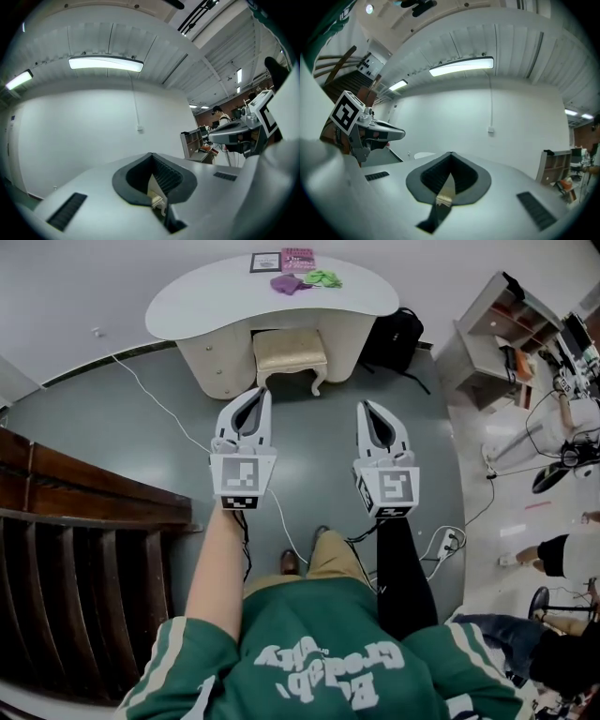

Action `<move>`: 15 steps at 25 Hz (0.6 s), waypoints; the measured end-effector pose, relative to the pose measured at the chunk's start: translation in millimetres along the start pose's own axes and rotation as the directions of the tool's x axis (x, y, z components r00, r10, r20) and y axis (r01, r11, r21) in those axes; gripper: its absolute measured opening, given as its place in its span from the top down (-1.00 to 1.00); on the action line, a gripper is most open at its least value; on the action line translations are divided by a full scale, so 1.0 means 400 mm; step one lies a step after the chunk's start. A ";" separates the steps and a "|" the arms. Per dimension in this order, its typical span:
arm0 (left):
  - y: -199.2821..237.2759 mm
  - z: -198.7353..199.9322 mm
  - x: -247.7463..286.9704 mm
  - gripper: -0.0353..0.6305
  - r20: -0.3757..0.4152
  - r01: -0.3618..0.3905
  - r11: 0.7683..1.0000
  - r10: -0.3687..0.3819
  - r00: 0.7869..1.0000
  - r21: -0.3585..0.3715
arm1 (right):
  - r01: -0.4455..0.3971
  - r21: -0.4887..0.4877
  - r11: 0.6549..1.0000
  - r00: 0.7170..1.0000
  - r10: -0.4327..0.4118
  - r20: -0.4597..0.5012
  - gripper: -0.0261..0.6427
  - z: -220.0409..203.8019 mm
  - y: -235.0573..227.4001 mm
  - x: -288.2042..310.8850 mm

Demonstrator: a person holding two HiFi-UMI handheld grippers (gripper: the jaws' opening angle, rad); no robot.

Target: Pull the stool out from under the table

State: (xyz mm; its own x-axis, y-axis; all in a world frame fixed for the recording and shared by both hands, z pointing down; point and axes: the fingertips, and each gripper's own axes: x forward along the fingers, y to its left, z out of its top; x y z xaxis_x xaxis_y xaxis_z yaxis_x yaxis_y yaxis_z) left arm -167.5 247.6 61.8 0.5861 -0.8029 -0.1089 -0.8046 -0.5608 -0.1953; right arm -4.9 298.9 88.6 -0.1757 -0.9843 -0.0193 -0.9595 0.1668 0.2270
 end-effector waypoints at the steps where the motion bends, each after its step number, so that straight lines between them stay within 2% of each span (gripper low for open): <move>1: 0.002 -0.009 0.013 0.85 -0.002 0.002 1.000 -0.002 1.000 0.002 | -0.002 0.002 1.000 1.000 0.002 0.000 0.91 -0.008 -0.003 0.014; 6: 0.043 -0.045 0.182 0.85 -0.021 -0.004 1.000 0.004 1.000 0.007 | -0.019 0.011 1.000 1.000 0.019 -0.008 0.91 -0.041 -0.081 0.171; 15: 0.115 -0.117 0.500 0.85 -0.047 -0.075 0.997 0.076 0.996 0.037 | -0.103 0.014 0.995 0.995 0.103 0.006 0.90 -0.100 -0.244 0.494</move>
State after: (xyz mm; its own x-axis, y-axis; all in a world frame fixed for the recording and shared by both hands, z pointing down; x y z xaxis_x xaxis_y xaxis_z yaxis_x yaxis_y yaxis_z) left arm -91.9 51.6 76.8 0.5176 -0.8521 -0.0774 -0.8421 -0.4914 -0.2222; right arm 62.8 85.9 101.8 -0.2752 -0.9614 -0.0020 -0.9392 0.2684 0.2140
